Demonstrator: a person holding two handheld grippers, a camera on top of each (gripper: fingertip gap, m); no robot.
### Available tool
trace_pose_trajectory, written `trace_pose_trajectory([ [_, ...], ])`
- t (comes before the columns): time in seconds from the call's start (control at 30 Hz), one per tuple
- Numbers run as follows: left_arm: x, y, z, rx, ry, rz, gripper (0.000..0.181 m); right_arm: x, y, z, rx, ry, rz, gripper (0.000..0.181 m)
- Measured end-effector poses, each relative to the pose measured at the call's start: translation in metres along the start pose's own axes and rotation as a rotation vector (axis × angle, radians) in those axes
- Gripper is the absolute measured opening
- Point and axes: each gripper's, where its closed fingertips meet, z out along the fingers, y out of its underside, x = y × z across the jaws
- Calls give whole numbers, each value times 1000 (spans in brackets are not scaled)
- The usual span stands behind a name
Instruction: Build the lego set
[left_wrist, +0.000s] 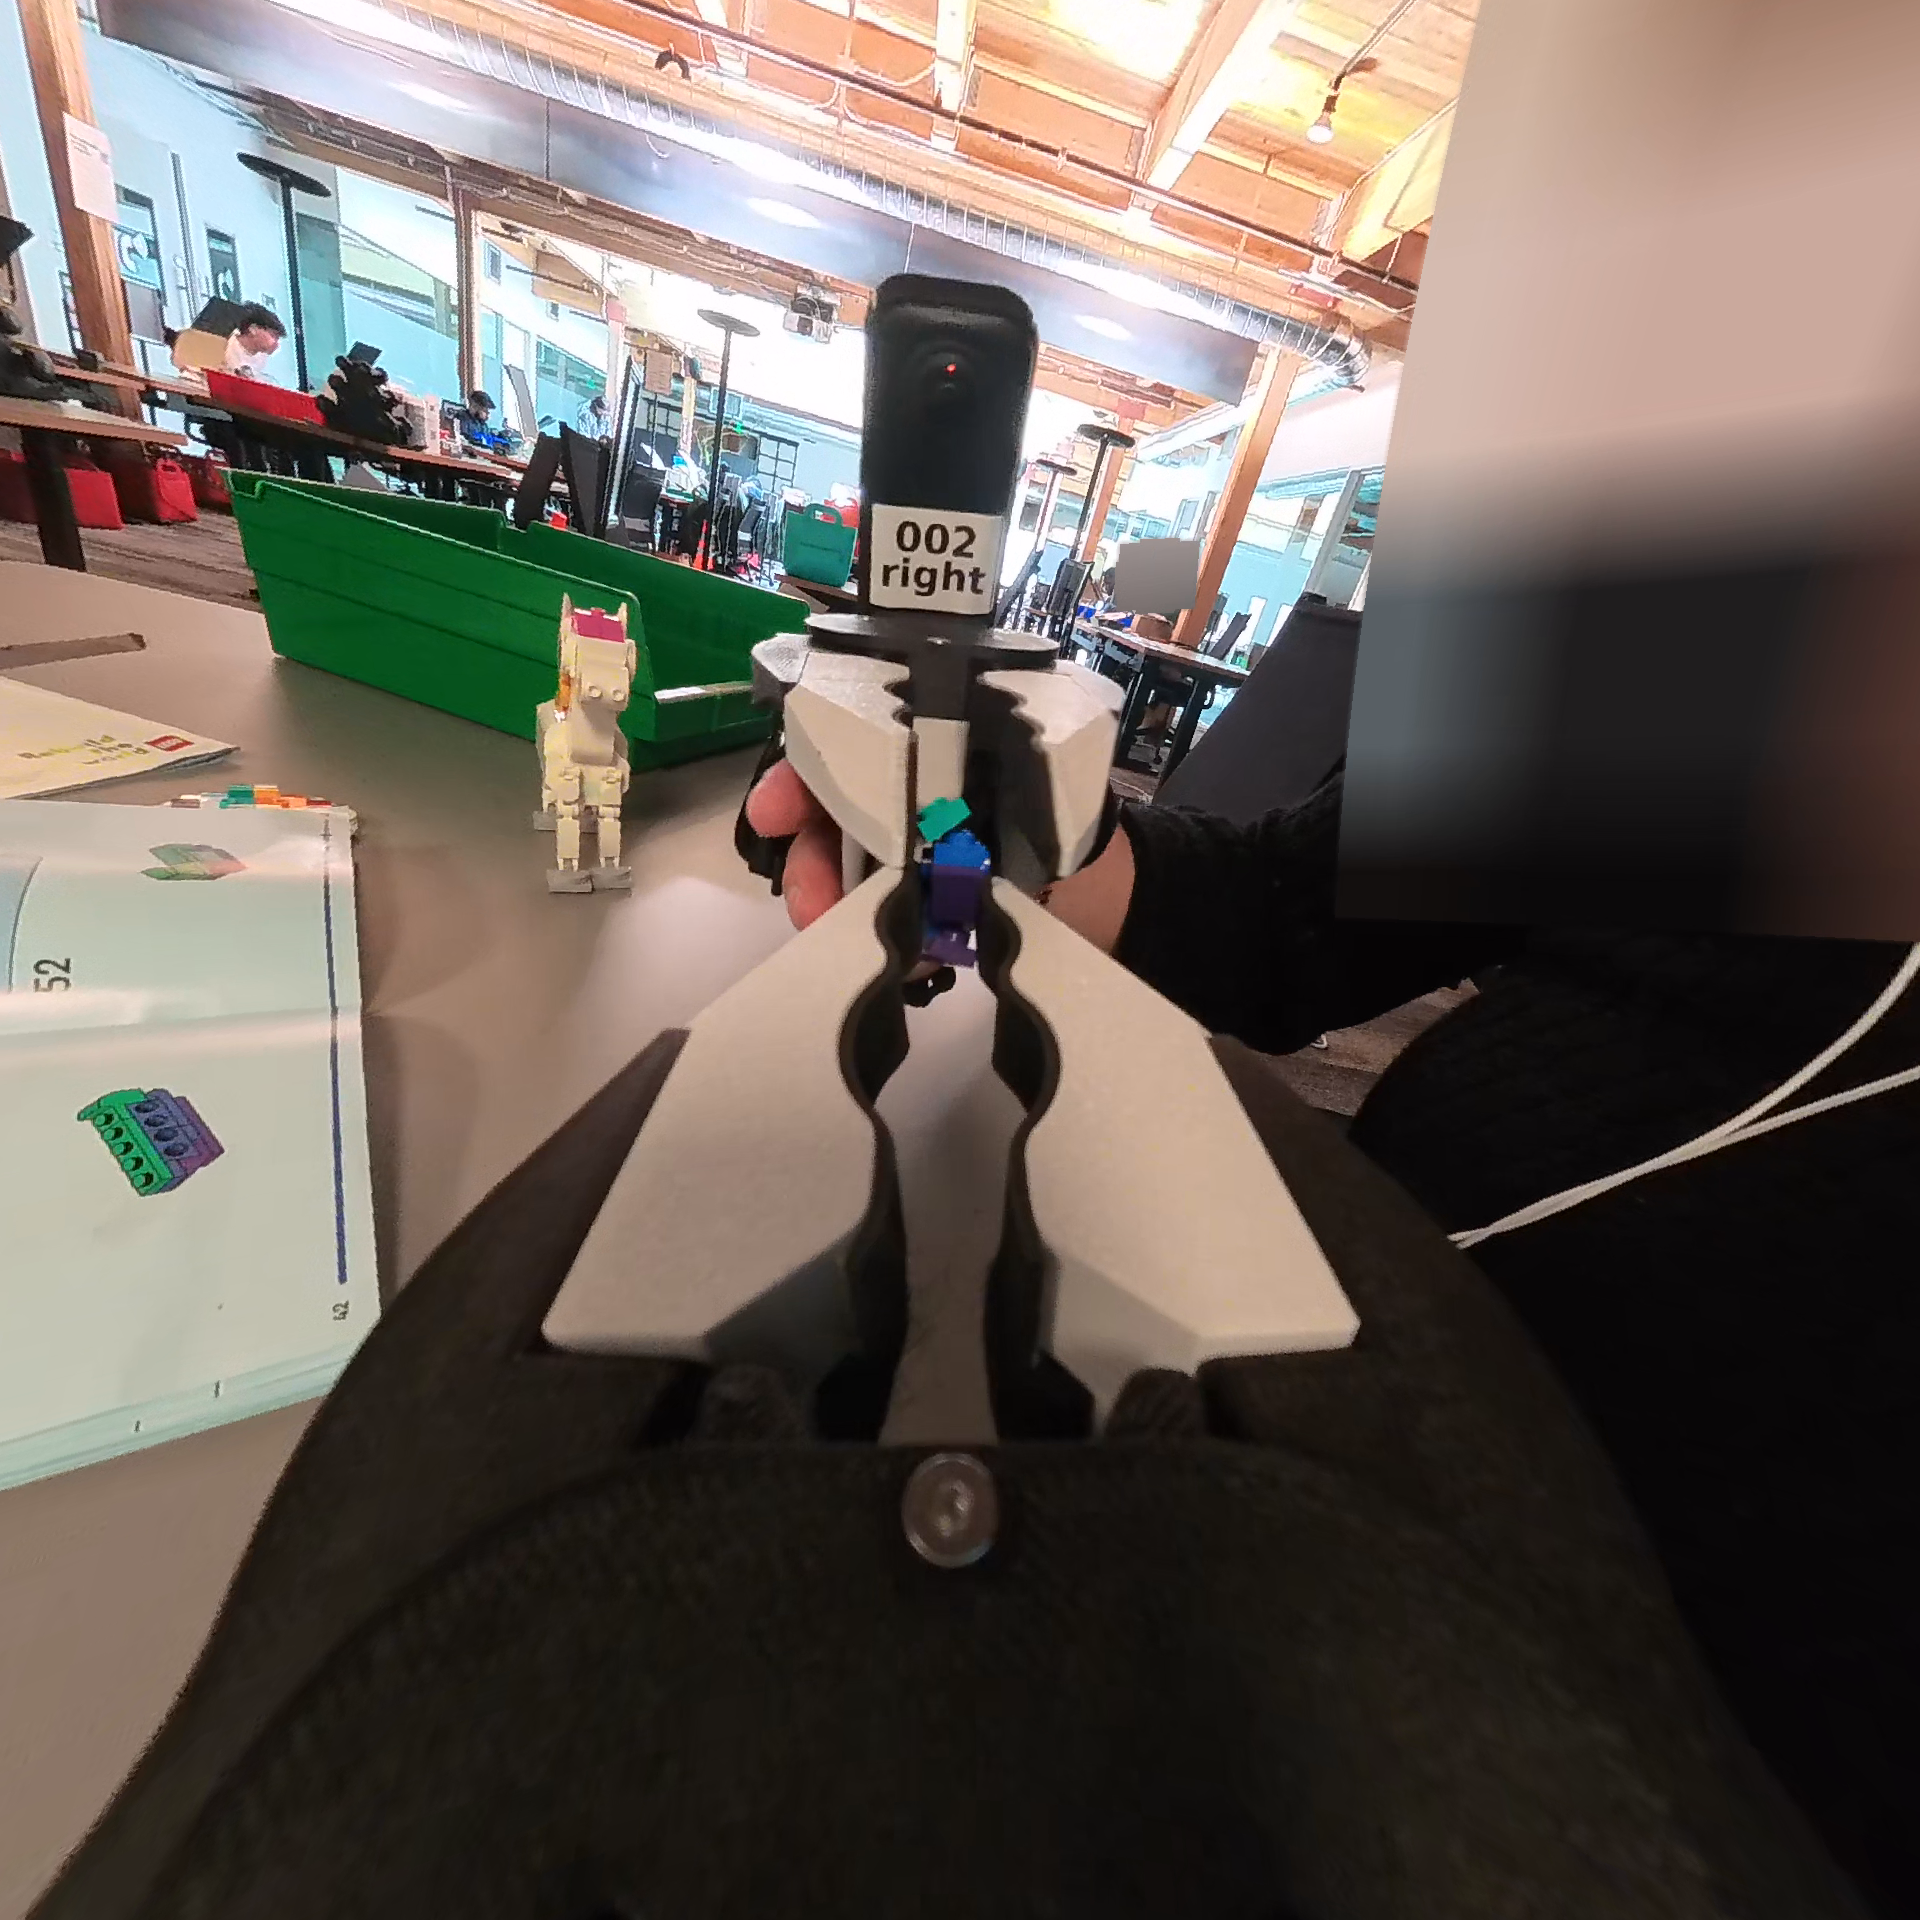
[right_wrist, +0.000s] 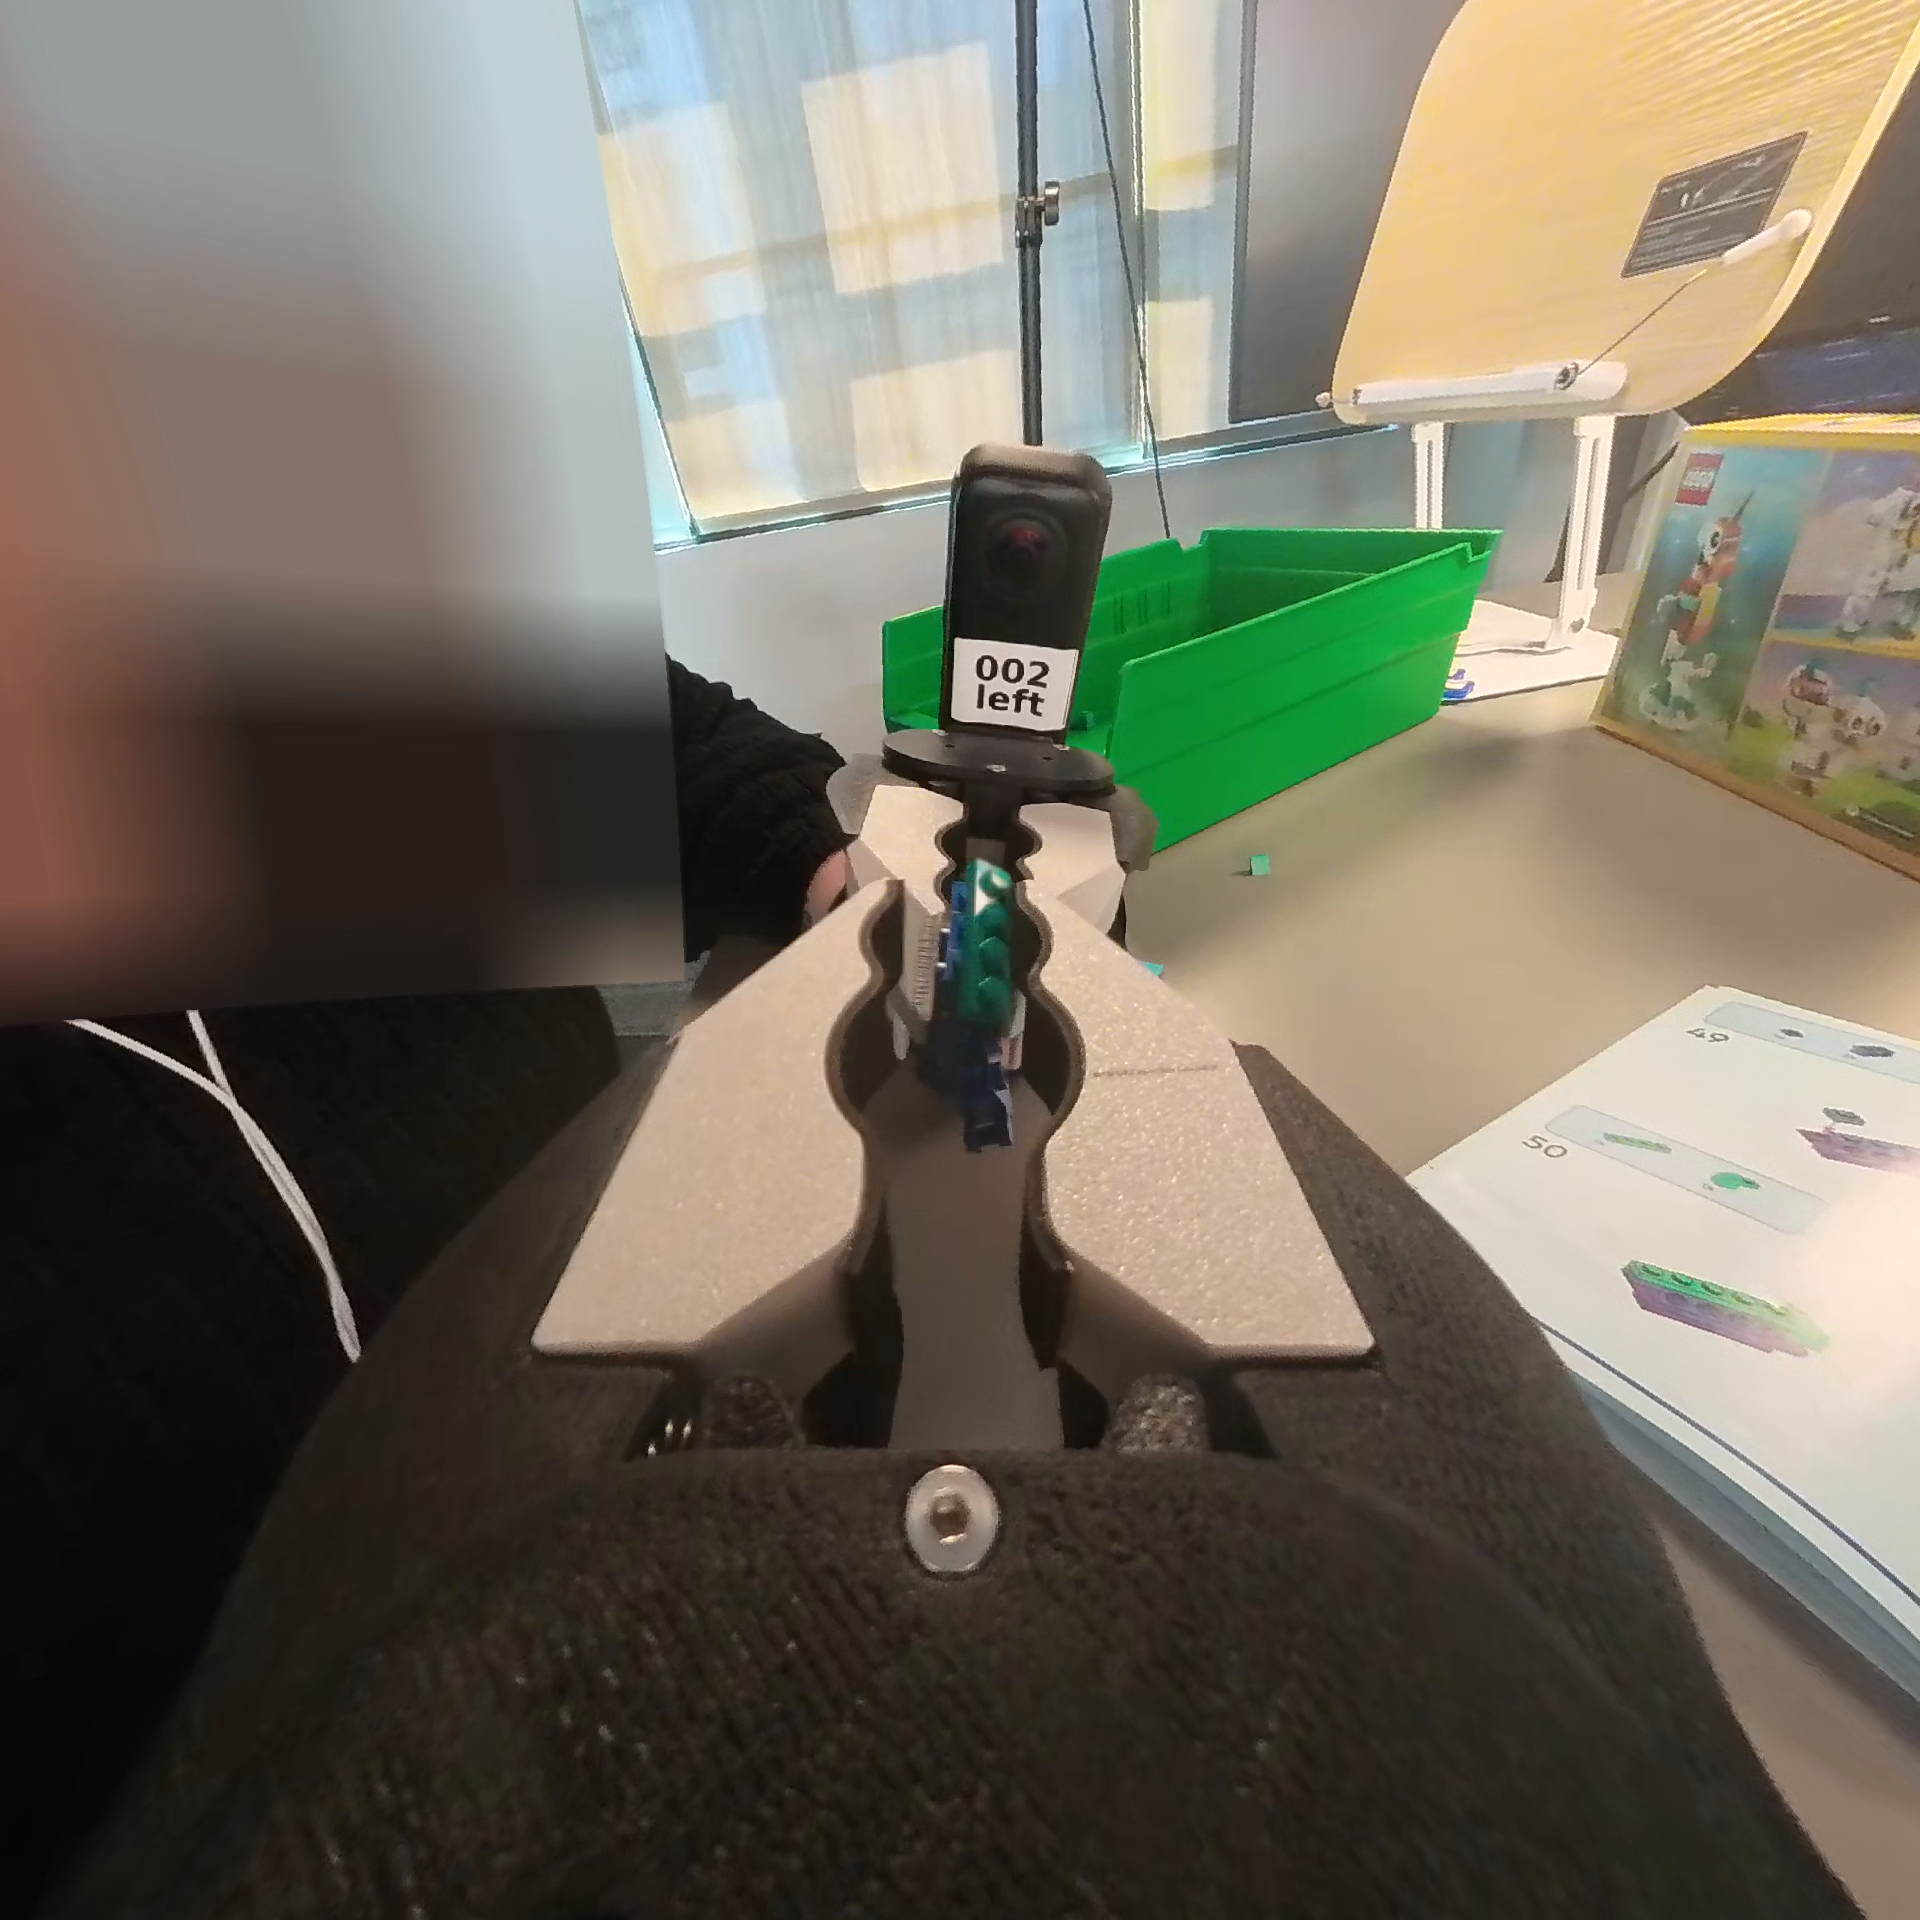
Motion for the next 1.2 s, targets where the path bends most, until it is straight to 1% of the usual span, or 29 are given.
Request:
trace_pose_trajectory([
  [0.2,0,-1,-1,11,-2,0,9,-3,-2,0,4,2,-34,19],
  [0.57,1,-5,-2,41,26,-29,9,-5,0,2,-45,67,-190,26],
  [0.73,3,-7,-3,60,43,-44,9,-10,-1,4,-48,70,-254,34],
  [0.9,2,-10,-4,85,59,-75,9,-13,0,5,-66,106,-405,47],
  [1.03,3,-9,-4,84,68,-84,9,-12,6,7,-106,141,-494,47],
  [1.2,3,-10,-4,88,77,-102,9,-10,8,9,-122,161,-519,50],
])
